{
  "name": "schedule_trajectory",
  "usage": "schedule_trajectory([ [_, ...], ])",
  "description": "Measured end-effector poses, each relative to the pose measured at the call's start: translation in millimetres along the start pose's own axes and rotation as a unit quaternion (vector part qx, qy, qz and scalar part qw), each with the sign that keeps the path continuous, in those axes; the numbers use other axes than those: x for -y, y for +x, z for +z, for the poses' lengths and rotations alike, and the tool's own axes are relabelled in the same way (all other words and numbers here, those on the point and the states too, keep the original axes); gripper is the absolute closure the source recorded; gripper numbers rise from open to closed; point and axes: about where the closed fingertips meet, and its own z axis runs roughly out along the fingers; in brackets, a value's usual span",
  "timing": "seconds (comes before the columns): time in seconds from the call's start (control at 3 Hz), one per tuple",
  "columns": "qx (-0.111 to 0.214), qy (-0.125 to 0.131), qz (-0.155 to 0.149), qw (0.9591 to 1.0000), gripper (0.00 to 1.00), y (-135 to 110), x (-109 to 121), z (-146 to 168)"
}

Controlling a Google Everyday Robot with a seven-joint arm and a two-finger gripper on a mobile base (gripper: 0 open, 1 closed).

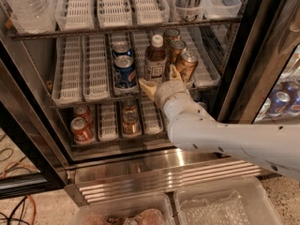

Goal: Pick blue plastic bottle from middle shelf of fridge

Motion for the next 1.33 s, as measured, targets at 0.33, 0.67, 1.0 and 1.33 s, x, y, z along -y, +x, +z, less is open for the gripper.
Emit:
schedule_trajectory([
  [0.33,0.012,0.009,0.017,0.9997,0.31,-7.8,5.1,7.9],
  [0.67,0.019,0.009,0.026,0.9994,0.31,-12.5,2.6,12.9],
  [1.0,0.019,-0.001,0.040,0.9990,0.50,-9.2,-10.0,13.8],
  [1.33,0.016,-0.011,0.047,0.9987,0.73,-2.8,-20.3,11.7],
])
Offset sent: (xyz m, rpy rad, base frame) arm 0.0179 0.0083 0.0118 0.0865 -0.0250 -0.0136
